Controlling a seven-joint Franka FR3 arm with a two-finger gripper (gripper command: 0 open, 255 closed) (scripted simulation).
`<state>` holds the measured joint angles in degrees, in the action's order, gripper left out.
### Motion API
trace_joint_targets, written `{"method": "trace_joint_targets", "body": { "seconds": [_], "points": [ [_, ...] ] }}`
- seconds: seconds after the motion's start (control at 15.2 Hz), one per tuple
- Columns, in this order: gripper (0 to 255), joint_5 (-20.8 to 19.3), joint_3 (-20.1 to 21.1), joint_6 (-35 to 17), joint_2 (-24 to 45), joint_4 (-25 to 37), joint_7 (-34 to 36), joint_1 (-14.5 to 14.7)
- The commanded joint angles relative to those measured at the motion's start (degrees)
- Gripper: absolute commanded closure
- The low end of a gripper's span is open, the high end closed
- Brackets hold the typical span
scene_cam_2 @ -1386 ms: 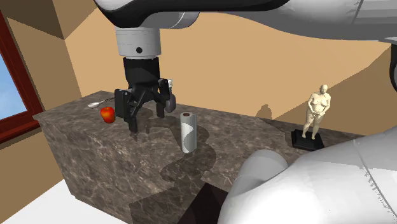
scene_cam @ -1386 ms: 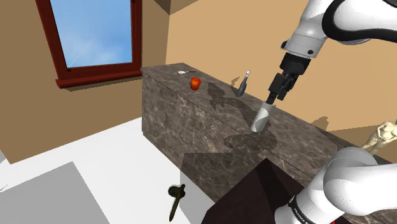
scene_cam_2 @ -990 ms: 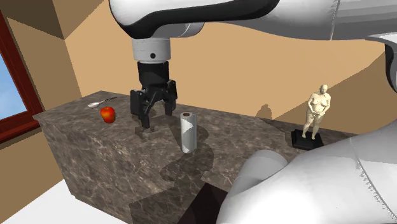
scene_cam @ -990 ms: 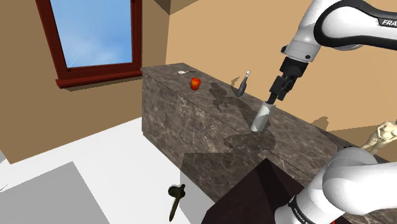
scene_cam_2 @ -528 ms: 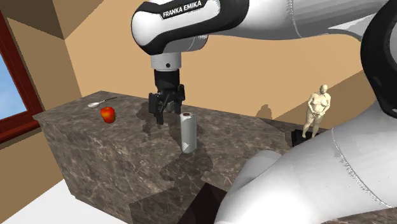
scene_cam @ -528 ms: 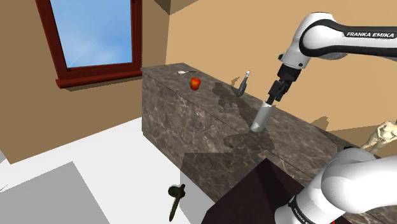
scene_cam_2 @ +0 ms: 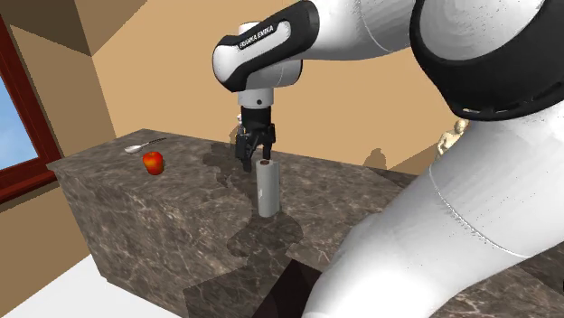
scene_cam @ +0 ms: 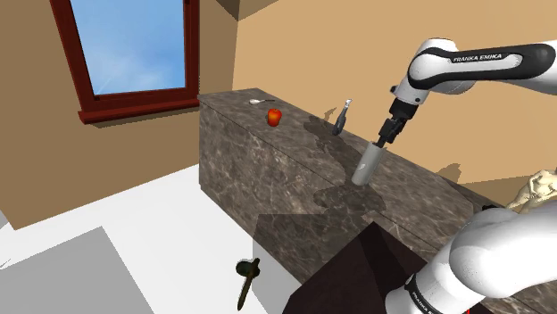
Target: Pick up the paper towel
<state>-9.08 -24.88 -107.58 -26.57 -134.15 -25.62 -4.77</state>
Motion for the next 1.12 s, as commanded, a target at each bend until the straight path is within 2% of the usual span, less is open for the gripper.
{"method": "trace_joint_targets", "body": {
  "seconds": [0.0, 0.33, 0.59, 1.06],
  "points": [
    [0, 0.46, -2.28, -2.12, 3.86, 1.88, -2.70, 0.21],
    [0, 3.65, -8.15, -6.29, 14.09, 7.64, -10.74, 0.45],
    [0, 8.89, -12.04, -8.54, 23.56, 13.54, -18.23, 0.02],
    [0, 10.85, -12.31, -13.12, 26.42, 11.22, -19.97, -0.34]
  ]
}}
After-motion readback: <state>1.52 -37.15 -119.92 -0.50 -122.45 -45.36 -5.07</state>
